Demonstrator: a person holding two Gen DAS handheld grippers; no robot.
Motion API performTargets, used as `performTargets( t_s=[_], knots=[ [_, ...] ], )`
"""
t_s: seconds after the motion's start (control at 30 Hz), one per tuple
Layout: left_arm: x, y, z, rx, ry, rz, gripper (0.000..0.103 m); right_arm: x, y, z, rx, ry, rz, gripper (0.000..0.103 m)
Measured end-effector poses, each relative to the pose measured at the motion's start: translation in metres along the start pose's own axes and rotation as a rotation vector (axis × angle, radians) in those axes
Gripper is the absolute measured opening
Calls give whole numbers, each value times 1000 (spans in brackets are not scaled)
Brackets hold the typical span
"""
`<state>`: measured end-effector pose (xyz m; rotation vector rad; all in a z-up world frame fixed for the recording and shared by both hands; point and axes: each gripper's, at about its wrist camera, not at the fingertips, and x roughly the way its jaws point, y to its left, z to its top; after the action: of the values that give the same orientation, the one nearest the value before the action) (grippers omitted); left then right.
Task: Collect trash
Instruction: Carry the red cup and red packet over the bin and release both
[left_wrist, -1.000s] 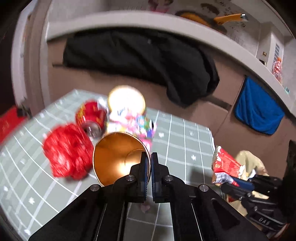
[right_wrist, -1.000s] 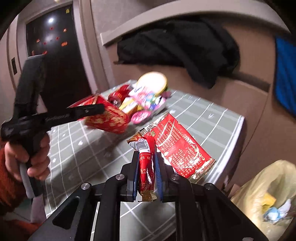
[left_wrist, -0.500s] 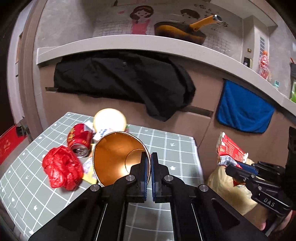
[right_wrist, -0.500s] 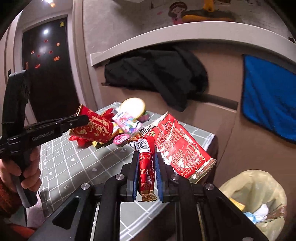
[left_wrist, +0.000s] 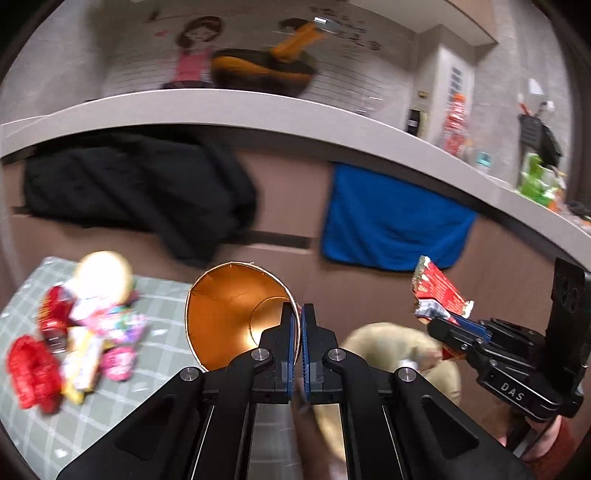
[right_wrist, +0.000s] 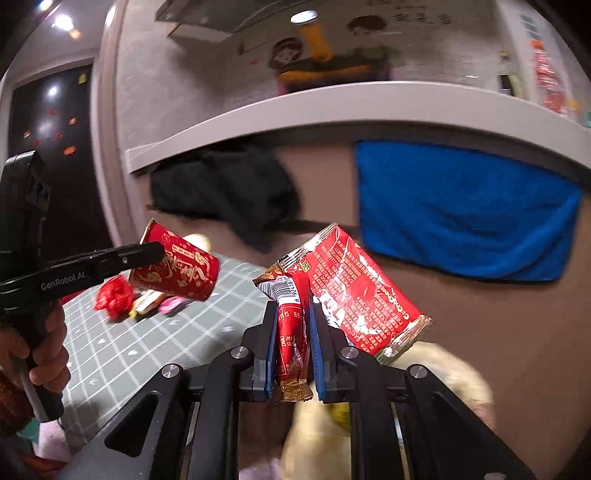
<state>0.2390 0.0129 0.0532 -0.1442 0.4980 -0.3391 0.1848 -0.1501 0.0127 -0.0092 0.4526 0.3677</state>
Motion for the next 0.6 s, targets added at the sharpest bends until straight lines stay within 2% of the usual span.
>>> performTargets(
  t_s=[0.17,0.3,0.4,0.6],
  knots=[
    [37,-50,-2,16,50,-128,3,-25,-47,-2,61,-16,-86,14],
    [66,-77,-14,28,115,-184,3,-29,-70,-11,99,-4,-119,14],
    [88,-87,-27,13,183,-211,3,-25,-84,-21,126,12,-123,14],
    [126,-86,-52,-25,316,-214,3,-4,-103,-41,191,53,-96,14]
  ],
)
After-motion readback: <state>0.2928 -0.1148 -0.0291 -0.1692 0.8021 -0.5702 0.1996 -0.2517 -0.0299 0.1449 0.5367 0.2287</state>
